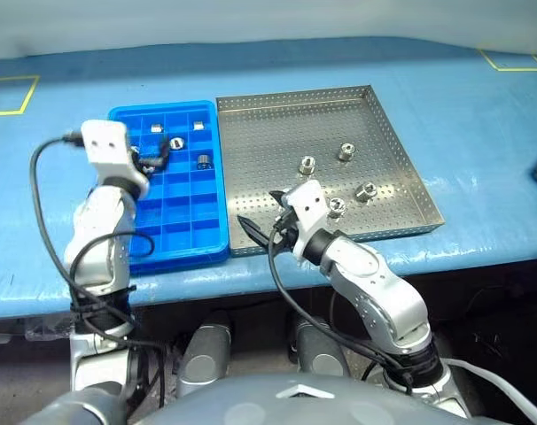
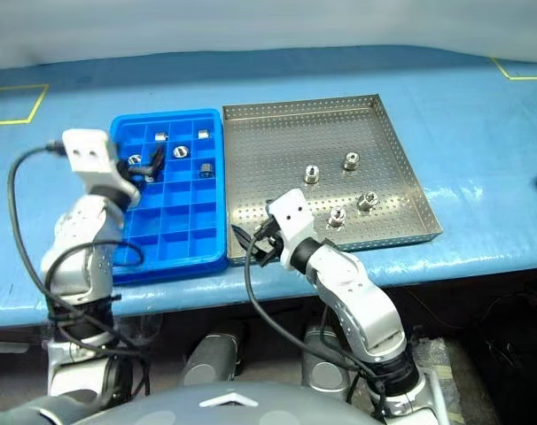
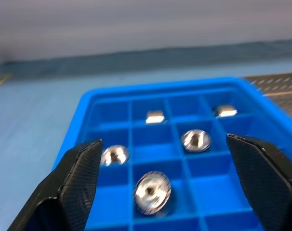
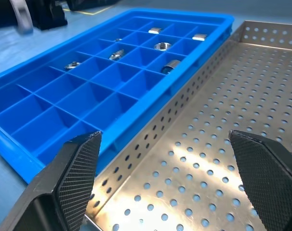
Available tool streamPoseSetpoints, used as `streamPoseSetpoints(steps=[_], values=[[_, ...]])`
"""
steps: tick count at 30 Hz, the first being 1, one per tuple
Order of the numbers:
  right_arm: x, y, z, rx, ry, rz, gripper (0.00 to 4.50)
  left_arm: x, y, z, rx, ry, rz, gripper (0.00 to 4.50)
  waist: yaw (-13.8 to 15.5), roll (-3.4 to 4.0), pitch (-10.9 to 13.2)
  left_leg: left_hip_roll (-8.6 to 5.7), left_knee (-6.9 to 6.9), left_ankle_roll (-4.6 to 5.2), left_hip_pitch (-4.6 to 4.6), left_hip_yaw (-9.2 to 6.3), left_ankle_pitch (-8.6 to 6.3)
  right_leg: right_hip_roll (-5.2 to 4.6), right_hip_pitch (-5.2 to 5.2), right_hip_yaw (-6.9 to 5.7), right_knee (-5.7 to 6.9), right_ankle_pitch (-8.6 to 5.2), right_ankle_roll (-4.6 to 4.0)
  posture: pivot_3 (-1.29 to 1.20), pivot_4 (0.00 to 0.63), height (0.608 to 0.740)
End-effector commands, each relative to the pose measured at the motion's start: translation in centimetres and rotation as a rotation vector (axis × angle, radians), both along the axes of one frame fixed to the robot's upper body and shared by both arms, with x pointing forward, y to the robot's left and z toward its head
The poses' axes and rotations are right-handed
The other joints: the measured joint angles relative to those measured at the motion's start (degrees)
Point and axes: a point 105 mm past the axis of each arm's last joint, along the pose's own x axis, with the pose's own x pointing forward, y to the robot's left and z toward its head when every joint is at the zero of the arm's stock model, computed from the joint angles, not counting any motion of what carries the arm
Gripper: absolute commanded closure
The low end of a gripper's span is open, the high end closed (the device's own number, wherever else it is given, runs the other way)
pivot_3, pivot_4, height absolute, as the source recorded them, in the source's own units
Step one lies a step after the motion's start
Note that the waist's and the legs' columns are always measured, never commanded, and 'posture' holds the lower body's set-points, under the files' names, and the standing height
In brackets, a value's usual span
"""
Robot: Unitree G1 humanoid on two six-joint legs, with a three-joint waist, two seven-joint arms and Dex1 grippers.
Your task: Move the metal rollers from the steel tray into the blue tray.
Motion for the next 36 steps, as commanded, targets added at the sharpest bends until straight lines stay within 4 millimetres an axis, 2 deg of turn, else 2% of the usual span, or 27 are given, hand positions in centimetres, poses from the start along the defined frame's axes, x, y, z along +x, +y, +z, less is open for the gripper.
streamPoseSetpoints(steps=[1,6,10,15,18,22,23,25,28,32,36], values=[[-0.2,-1.1,1.0,0.006,-0.037,-0.036,0.00,-0.1,-4.6,0.6,0.027,0.003,-0.258,0.03,-0.6,0.01,0.0,0.00,0.00,0.01,0.02,0.04,0.00,0.00,0.01,0.02,-0.03,0.00,0.00,-0.07,0.150,0.740],[0.0,-2.9,0.3,-0.027,-0.018,-0.115,0.00,0.7,-9.6,-2.4,0.157,0.137,-0.514,0.03,-2.1,0.02,0.0,0.02,-0.03,0.03,0.02,0.04,0.00,0.01,0.00,0.01,-0.02,0.01,0.01,-0.15,0.150,0.740],[-0.1,-3.5,0.1,-0.029,-0.014,-0.162,0.00,1.1,-12.0,-4.9,0.220,0.224,-0.622,0.03,-3.6,0.02,0.0,0.03,-0.02,0.05,0.01,0.09,0.00,0.01,-0.03,0.05,-0.02,0.01,0.02,-0.19,0.150,0.740],[-0.4,-3.6,0.0,-0.024,-0.008,-0.189,0.00,1.2,-13.5,-7.7,0.298,0.307,-0.682,0.03,-5.0,0.03,0.0,0.04,-0.06,0.07,0.00,0.09,-0.01,0.01,-0.05,0.05,-0.04,0.12,0.22,-0.22,0.150,0.740],[-0.5,-3.7,-0.1,-0.023,-0.005,-0.202,0.00,0.5,-14.1,-9.2,0.348,0.353,-0.749,0.03,-5.8,0.03,0.0,0.04,-0.06,0.08,-0.01,0.09,-0.02,0.01,-0.05,0.06,-0.06,0.15,0.28,-0.23,0.150,0.740],[-0.5,-3.6,-0.2,-0.021,-0.003,-0.206,0.00,-0.5,-14.0,-10.6,0.428,0.394,-0.811,0.03,-6.4,0.04,0.0,0.04,-0.06,0.08,-0.02,0.09,-0.02,0.01,-0.06,0.06,-0.05,0.14,0.27,-0.23,0.150,0.740],[-0.4,-3.6,-0.2,-0.020,-0.003,-0.205,0.00,-0.5,-13.9,-10.8,0.437,0.396,-0.805,0.20,-6.4,0.04,0.0,0.05,-0.06,0.08,-0.02,0.09,-0.02,0.01,-0.06,0.06,-0.05,0.14,0.28,-0.23,0.150,0.740],[-0.4,-3.5,-0.2,-0.019,-0.003,-0.201,0.00,-0.4,-13.7,-10.8,0.441,0.386,-0.786,0.61,-6.5,0.05,0.0,0.05,-0.06,0.08,-0.01,0.09,-0.02,0.01,-0.07,0.06,-0.05,0.14,0.27,-0.23,0.150,0.740],[-0.2,-3.3,-0.2,-0.017,-0.002,-0.194,0.00,-0.1,-13.3,-10.3,0.404,0.357,-0.733,1.60,-6.3,0.05,0.0,0.06,-0.06,0.08,-0.01,0.08,-0.02,0.00,-0.07,0.06,-0.05,0.14,0.28,-0.20,0.150,0.740],[-0.1,-2.8,-0.3,-0.021,0.003,-0.164,0.00,0.5,-12.1,-8.5,0.307,0.279,-0.623,2.84,-5.9,0.05,0.0,0.06,-0.08,0.09,-0.02,0.05,-0.02,0.00,-0.09,0.06,-0.04,0.14,0.28,-0.16,0.150,0.740],[0.1,-2.1,-0.3,-0.023,0.004,-0.126,0.00,0.7,-10.2,-5.4,0.162,0.157,-0.466,2.85,-5.1,0.05,0.0,0.05,-0.08,0.08,-0.04,0.04,-0.02,-0.01,-0.08,0.05,-0.05,0.15,0.29,-0.11,0.150,0.740]])
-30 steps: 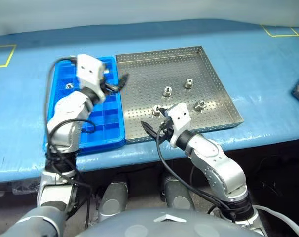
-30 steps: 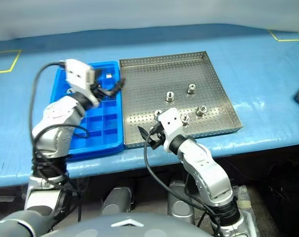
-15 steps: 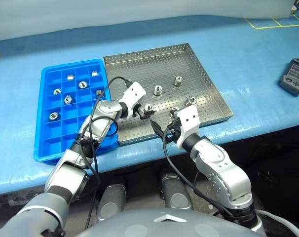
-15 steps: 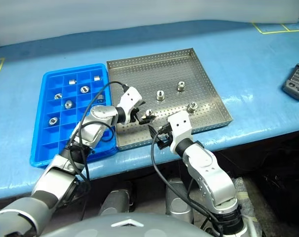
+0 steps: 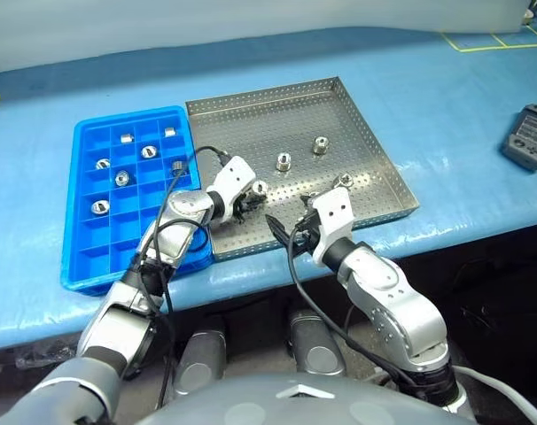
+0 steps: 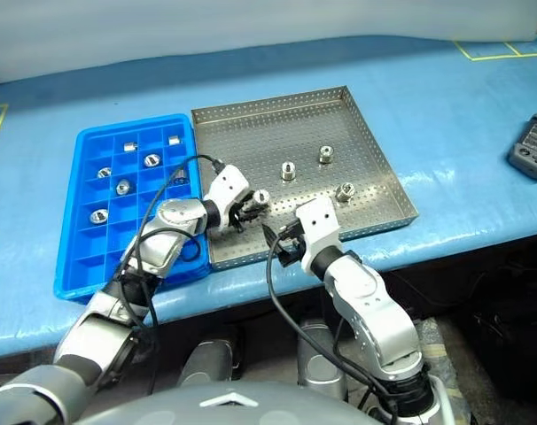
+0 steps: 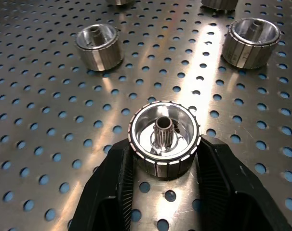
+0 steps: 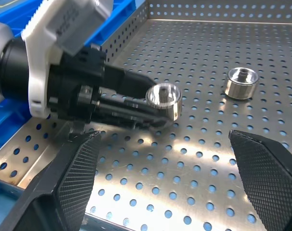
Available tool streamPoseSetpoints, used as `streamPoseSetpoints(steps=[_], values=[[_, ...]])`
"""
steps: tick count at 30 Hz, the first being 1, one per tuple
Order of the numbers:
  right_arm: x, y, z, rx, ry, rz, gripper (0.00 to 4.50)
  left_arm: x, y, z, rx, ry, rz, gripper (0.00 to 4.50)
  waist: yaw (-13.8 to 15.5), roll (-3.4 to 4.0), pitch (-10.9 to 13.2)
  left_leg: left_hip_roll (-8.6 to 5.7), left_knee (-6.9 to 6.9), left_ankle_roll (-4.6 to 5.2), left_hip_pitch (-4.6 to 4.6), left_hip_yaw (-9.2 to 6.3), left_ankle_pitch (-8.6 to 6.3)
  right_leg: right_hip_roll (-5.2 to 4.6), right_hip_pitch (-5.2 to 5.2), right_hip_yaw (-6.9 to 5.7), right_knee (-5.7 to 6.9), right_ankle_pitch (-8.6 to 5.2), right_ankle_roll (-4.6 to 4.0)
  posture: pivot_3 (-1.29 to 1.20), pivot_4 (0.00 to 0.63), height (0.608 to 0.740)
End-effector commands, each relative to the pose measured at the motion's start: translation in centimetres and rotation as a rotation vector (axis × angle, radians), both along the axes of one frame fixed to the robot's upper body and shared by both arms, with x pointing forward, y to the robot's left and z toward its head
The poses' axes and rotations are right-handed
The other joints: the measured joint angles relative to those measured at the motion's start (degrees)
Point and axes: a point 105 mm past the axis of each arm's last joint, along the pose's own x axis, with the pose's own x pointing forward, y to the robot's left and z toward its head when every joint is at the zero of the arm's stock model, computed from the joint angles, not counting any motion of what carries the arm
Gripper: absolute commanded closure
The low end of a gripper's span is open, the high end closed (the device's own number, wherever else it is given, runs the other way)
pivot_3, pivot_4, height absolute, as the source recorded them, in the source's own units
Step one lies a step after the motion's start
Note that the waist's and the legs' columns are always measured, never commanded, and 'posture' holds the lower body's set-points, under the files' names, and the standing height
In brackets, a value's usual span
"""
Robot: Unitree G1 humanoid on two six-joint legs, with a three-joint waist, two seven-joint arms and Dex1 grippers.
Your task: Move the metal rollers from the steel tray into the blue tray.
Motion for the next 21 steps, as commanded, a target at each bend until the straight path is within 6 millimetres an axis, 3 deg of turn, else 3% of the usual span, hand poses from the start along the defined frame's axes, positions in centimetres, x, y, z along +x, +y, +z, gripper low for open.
streamPoseSetpoints(steps=[1,5,10,13,17,21], values=[[0.2,0.8,0.8,0.012,-0.031,0.040,0.00,0.5,1.7,4.8,-0.148,-0.152,0.140,2.85,0.3,0.00,0.0,0.00,0.01,0.00,0.00,0.01,0.00,0.00,-0.01,0.00,0.00,0.00,0.01,-0.10,0.150,0.740],[0.3,1.6,0.9,0.010,-0.031,0.094,0.00,-0.8,5.8,8.6,-0.281,-0.296,0.360,2.85,1.1,0.00,0.0,0.01,-0.03,0.00,0.02,0.01,0.00,0.00,-0.02,0.01,0.00,0.00,0.00,-0.04,0.150,0.740],[0.3,2.6,0.9,0.008,-0.028,0.146,0.00,-3.4,11.3,9.7,-0.259,-0.389,0.655,2.85,3.0,0.00,0.0,0.01,-0.03,-0.01,0.03,0.00,0.00,0.01,0.01,-0.01,-0.01,-0.01,-0.02,0.02,0.150,0.740],[0.4,3.2,0.9,0.008,-0.026,0.185,0.00,-5.6,13.4,8.6,-0.196,-0.368,0.768,2.85,4.0,-0.01,0.0,-0.01,-0.03,-0.01,0.01,-0.01,0.00,0.01,0.04,-0.01,-0.08,0.00,-0.01,0.06,0.150,0.740],[0.4,3.7,0.9,0.007,-0.026,0.214,0.00,-7.0,14.3,7.1,-0.148,-0.313,0.818,2.85,6.1,-0.05,0.0,-0.01,0.00,-0.01,0.00,-0.07,0.00,0.02,0.06,-0.06,-0.08,-0.18,-0.32,0.09,0.150,0.740],[0.5,4.2,1.0,0.006,-0.031,0.246,0.00,-8.3,15.1,3.6,-0.118,-0.178,0.890,2.85,6.4,-0.06,0.0,-0.03,0.04,-0.02,0.02,-0.08,0.00,0.00,0.13,-0.08,-0.12,-0.20,-0.35,0.10,0.150,0.740]])
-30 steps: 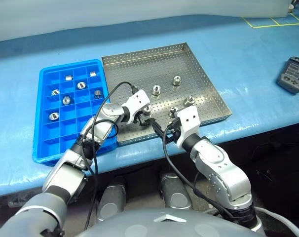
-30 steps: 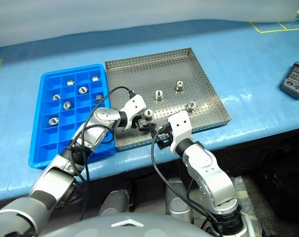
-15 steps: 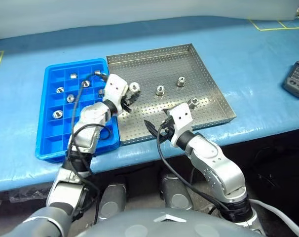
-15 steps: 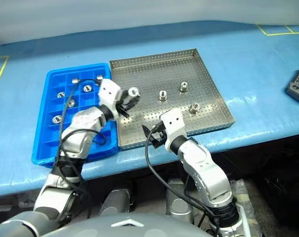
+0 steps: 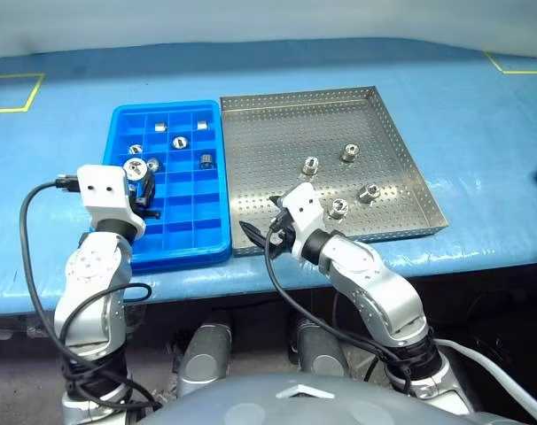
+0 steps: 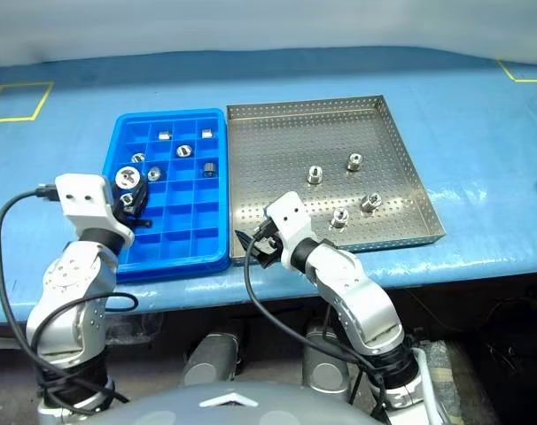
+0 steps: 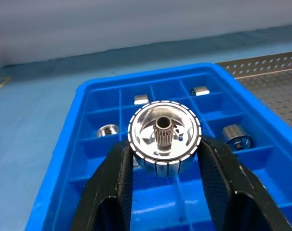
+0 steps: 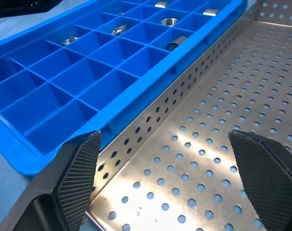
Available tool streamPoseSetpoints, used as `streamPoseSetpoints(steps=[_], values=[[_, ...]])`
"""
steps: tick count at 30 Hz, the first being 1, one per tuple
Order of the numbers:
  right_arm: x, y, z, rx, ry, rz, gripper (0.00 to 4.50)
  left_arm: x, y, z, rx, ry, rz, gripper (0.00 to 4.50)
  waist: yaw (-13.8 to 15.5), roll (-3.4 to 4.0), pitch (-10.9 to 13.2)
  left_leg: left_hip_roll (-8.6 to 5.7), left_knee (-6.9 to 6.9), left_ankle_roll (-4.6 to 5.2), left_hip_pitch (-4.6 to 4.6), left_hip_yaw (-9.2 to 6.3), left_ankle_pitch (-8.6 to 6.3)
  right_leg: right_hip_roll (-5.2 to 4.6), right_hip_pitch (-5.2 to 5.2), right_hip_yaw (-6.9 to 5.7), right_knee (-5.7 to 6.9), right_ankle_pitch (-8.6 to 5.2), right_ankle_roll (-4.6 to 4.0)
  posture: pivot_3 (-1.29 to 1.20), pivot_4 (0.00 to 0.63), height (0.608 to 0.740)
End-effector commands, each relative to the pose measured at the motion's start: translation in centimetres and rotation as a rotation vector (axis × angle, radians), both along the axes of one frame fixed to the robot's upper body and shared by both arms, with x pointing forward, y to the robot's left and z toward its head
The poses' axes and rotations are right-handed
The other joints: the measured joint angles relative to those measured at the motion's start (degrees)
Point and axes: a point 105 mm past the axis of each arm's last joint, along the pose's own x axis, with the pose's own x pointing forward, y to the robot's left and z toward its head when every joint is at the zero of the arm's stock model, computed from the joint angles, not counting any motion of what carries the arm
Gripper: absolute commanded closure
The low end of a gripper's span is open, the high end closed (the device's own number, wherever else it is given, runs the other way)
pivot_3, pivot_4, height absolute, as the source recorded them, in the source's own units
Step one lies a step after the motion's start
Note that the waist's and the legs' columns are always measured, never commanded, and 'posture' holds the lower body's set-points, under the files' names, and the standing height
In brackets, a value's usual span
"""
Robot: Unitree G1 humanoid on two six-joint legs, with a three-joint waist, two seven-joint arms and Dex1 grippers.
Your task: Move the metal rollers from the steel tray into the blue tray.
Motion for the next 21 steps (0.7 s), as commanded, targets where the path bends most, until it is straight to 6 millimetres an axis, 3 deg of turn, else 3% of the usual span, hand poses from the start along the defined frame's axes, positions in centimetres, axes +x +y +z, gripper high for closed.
streamPoseSetpoints(steps=[1,6,7,11,15,18,21], values=[[0.0,0.5,1.1,0.023,-0.042,0.029,0.00,-0.9,0.3,-0.8,-0.019,0.032,0.042,2.85,0.0,0.00,0.0,0.00,-0.01,0.00,0.00,0.00,0.00,0.00,-0.01,0.00,-0.01,0.00,0.00,0.10,0.150,0.740],[0.0,0.3,1.1,0.022,-0.042,0.017,0.00,-1.7,0.0,-3.4,-0.008,0.153,0.022,2.85,0.1,-0.01,0.0,0.02,-0.08,-0.01,-0.04,-0.08,0.00,0.00,-0.07,-0.10,0.01,-0.05,-0.09,0.09,0.150,0.740],[0.0,0.2,1.1,0.021,-0.042,0.012,0.00,-1.7,-0.2,-3.4,-0.015,0.155,0.020,2.50,0.1,0.00,0.0,0.02,-0.09,-0.01,-0.04,-0.07,0.00,0.00,-0.07,-0.09,0.01,-0.06,-0.10,0.09,0.150,0.740],[-0.1,0.0,1.0,0.020,-0.042,-0.006,0.00,-0.5,-1.7,-1.1,-0.061,0.077,-0.076,1.20,0.1,-0.01,0.0,0.01,-0.08,-0.01,-0.06,-0.07,-0.01,-0.02,-0.06,-0.12,-0.01,-0.06,-0.10,0.04,0.150,0.740],[-0.2,-0.6,0.9,0.017,-0.042,-0.035,0.00,1.8,-3.9,3.5,-0.067,-0.070,-0.246,0.02,0.0,-0.02,0.0,0.02,-0.05,-0.03,-0.08,-0.10,0.00,-0.01,-0.06,-0.16,0.01,-0.06,-0.10,0.01,0.150,0.740],[-0.3,-1.5,0.7,0.010,-0.047,-0.077,0.00,3.6,-5.8,6.0,-0.051,-0.127,-0.393,0.02,-0.5,-0.01,0.0,0.02,-0.05,-0.03,-0.06,-0.07,0.01,-0.01,-0.04,-0.16,-0.01,-0.05,-0.09,-0.03,0.150,0.740],[-0.3,-2.9,0.6,0.006,-0.051,-0.144,0.00,5.6,-8.1,6.7,0.002,-0.120,-0.530,0.02,-1.2,0.00,0.0,0.00,-0.08,-0.02,-0.07,-0.01,0.00,-0.02,-0.04,-0.13,-0.09,-0.04,-0.07,-0.07,0.150,0.740]])
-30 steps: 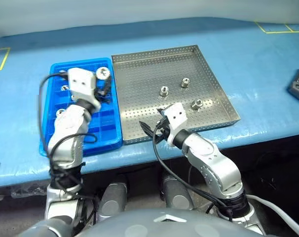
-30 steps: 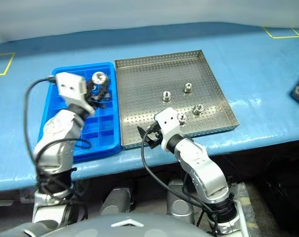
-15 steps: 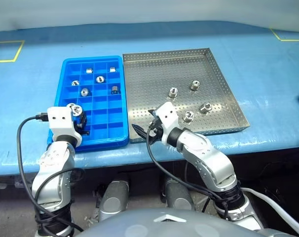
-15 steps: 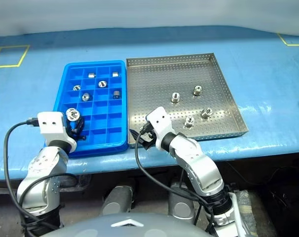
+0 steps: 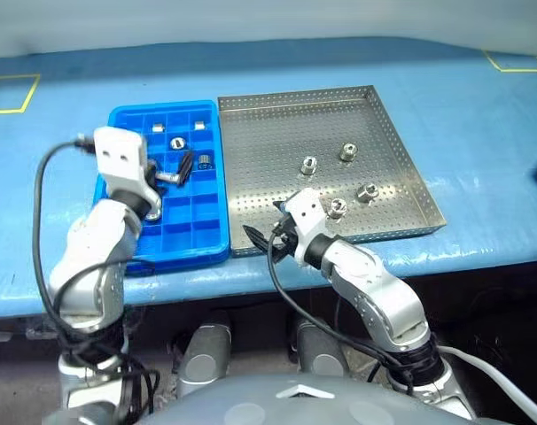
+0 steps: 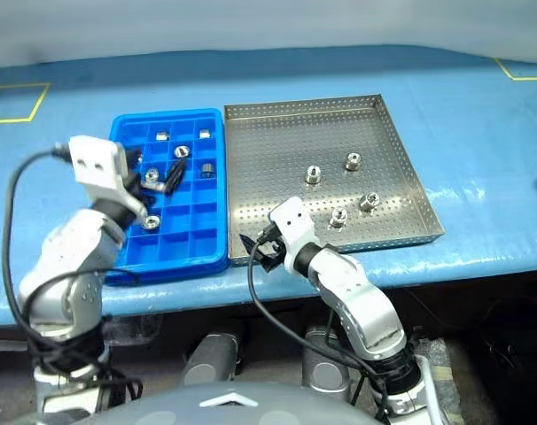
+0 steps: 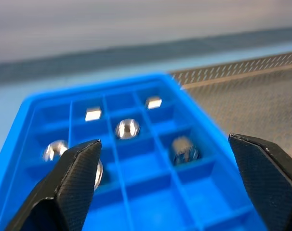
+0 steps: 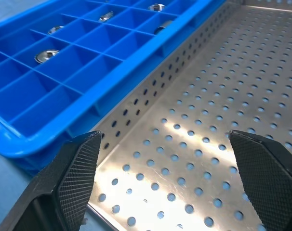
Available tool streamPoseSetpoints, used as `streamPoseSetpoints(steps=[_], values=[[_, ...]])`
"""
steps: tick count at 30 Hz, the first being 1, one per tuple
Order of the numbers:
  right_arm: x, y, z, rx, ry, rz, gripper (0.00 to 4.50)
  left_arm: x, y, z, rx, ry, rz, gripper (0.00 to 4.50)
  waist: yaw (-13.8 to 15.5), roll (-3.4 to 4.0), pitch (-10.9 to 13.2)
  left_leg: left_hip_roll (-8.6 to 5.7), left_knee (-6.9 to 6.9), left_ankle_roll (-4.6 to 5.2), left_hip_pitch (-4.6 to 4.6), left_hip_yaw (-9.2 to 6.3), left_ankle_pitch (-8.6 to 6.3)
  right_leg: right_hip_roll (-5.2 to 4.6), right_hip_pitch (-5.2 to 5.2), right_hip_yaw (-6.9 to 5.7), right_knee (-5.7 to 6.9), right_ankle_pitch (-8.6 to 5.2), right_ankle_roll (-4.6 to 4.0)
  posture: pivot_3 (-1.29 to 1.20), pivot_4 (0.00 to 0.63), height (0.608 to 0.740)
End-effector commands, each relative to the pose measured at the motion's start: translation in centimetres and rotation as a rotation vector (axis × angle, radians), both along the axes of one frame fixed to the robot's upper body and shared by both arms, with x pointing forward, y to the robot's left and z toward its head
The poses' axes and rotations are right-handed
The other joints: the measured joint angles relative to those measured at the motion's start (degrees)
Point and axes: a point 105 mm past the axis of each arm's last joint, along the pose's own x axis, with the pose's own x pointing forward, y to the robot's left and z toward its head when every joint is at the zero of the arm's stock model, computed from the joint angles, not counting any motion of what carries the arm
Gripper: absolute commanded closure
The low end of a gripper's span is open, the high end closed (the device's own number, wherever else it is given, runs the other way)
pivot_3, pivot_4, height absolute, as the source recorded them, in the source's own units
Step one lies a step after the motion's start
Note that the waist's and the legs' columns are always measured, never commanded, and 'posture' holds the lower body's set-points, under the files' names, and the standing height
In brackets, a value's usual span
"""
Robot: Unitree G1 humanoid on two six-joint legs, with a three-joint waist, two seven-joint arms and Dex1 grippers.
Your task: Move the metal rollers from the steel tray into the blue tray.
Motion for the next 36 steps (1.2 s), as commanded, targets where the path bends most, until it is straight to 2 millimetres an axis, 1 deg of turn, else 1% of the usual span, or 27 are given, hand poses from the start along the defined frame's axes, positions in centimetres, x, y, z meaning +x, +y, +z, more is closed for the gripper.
streamPoseSetpoints(steps=[1,4,7,10,13,18,25,29,32,35,36], values=[[0.1,-1.6,1.8,0.019,-0.085,-0.077,0.00,1.7,-3.0,-0.1,0.048,0.015,-0.166,0.02,-0.4,0.00,0.0,0.00,-0.01,0.01,0.00,0.01,0.00,0.00,0.01,0.00,-0.01,0.00,0.01,-0.10,0.150,0.740],[0.1,-2.5,1.8,0.018,-0.089,-0.125,0.00,2.7,-4.9,-0.6,0.048,0.045,-0.261,0.02,-1.6,0.01,0.0,0.00,-0.02,0.04,-0.02,0.04,-0.02,0.00,0.01,0.02,-0.11,0.06,0.10,-0.13,0.150,0.740],[-0.4,-4.2,1.8,0.005,-0.097,-0.213,0.00,3.6,-8.5,-1.8,0.118,0.075,-0.414,0.02,-2.7,0.01,0.0,0.00,-0.03,0.06,-0.05,0.06,-0.03,0.00,0.01,0.05,-0.14,0.15,0.26,-0.22,0.150,0.740],[-1.0,-5.5,1.7,-0.005,-0.096,-0.281,0.00,4.0,-11.3,-2.9,0.162,0.092,-0.520,0.02,-3.7,0.02,0.0,0.00,-0.02,0.10,-0.09,0.11,-0.06,0.01,0.00,0.08,-0.22,0.24,0.41,-0.28,0.150,0.740],[-1.6,-6.1,1.7,-0.007,-0.092,-0.321,0.00,4.3,-13.2,-3.7,0.173,0.106,-0.582,0.02,-5.5,0.03,0.0,0.00,0.00,0.18,-0.11,0.21,-0.10,0.00,-0.01,0.18,-0.27,0.26,0.46,-0.33,0.150,0.740],[-2.4,-7.0,1.5,-0.011,-0.084,-0.385,0.00,4.4,-16.0,-6.0,0.235,0.155,-0.674,0.02,-8.9,0.08,0.0,0.02,0.02,0.20,-0.09,0.27,-0.12,0.00,-0.01,0.22,-0.25,0.28,0.50,-0.37,0.150,0.740],[-2.6,-7.2,1.6,-0.010,-0.090,-0.410,0.00,4.4,-17.8,-9.2,0.330,0.198,-0.711,0.02,-13.5,0.08,0.0,0.02,0.06,0.24,-0.11,0.29,-0.13,-0.01,-0.02,0.25,-0.25,0.30,0.56,-0.41,0.150,0.740],[-2.5,-7.1,1.7,-0.007,-0.094,-0.416,0.00,4.7,-17.6,-11.0,0.389,0.239,-0.676,0.02,-15.6,0.08,0.0,0.02,0.06,0.25,-0.10,0.29,-0.14,-0.01,-0.01,0.25,-0.25,0.32,0.60,-0.41,0.150,0.740],[-2.4,-7.1,1.7,-0.006,-0.096,-0.418,0.00,5.1,-17.1,-11.7,0.412,0.261,-0.632,0.62,-16.6,0.08,0.0,0.02,0.06,0.26,-0.11,0.29,-0.14,-0.02,-0.01,0.25,-0.25,0.33,0.64,-0.40,0.150,0.740],[-2.2,-7.0,1.7,-0.006,-0.096,-0.413,0.00,5.3,-16.4,-11.6,0.419,0.263,-0.608,1.56,-16.9,0.08,0.0,0.01,0.07,0.27,-0.09,0.29,-0.14,-0.04,0.03,0.25,-0.24,0.34,0.66,-0.37,0.150,0.740],[-2.1,-6.9,1.7,-0.006,-0.095,-0.405,0.00,5.3,-15.9,-11.2,0.420,0.259,-0.603,1.89,-17.1,0.07,0.0,0.00,0.09,0.28,-0.09,0.30,-0.13,-0.06,0.02,0.27,-0.25,0.37,0.71,-0.36,0.150,0.740]])
